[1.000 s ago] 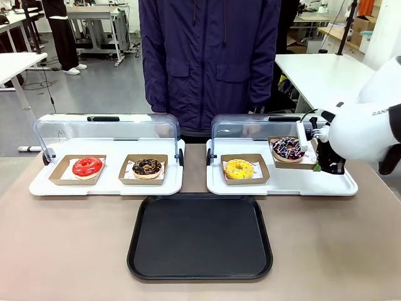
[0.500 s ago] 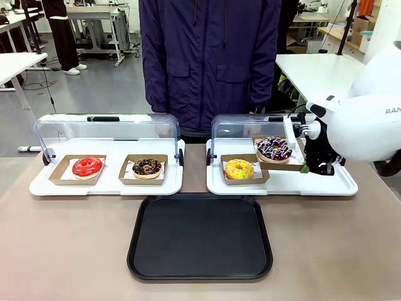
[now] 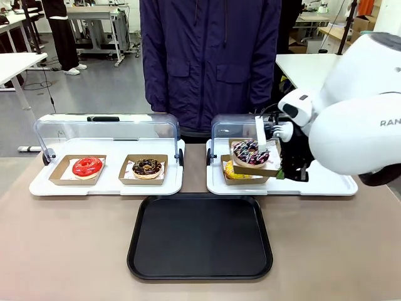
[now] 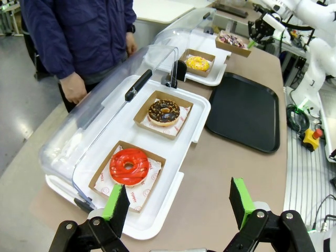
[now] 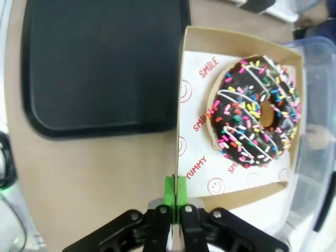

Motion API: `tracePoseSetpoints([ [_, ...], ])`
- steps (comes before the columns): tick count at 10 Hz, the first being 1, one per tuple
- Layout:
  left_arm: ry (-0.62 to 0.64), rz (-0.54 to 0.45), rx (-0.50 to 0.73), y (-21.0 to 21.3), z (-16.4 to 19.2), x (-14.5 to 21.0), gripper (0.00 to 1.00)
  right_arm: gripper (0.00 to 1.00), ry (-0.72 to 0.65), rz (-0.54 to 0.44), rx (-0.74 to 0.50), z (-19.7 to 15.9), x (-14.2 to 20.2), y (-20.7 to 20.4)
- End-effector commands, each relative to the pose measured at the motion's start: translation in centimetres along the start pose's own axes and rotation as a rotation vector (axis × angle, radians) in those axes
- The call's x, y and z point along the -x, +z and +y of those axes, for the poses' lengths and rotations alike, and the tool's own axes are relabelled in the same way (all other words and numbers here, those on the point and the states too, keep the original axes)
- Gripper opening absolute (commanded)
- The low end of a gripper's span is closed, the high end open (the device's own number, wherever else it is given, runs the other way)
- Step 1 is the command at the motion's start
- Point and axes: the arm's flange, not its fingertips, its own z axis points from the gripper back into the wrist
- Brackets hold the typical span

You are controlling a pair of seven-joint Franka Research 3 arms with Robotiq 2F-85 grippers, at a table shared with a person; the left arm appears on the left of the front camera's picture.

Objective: Move the fourth donut from the left to the tray.
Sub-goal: Pick up the Paper togo box containing the Donut indicated by the person and place it on the Handle tray.

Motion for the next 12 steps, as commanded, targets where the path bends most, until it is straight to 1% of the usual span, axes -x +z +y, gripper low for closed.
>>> tracePoseSetpoints([
  [1, -0.002, 0.006, 0.005, 0.0, -0.2, -0.1, 1.00, 0.02, -0.013, 0.027, 0.006, 5.2, -0.8, -1.6],
  [5, -0.002, 0.006, 0.005, 0.0, -0.2, -0.1, 1.00, 0.02, 0.017, 0.031, -0.008, 8.8, -6.4, -4.7],
  [7, -0.002, 0.006, 0.005, 0.0, -0.2, -0.1, 1.00, 0.02, 0.015, 0.049, -0.009, 9.8, -8.3, -6.3],
  [9, -0.002, 0.006, 0.005, 0.0, -0.2, -0.1, 1.00, 0.02, 0.019, 0.051, -0.011, 11.0, -9.5, -7.5],
  [12, -0.002, 0.006, 0.005, 0.0, -0.2, -0.1, 1.00, 0.02, 0.026, 0.050, -0.023, 12.0, -10.0, -8.9],
])
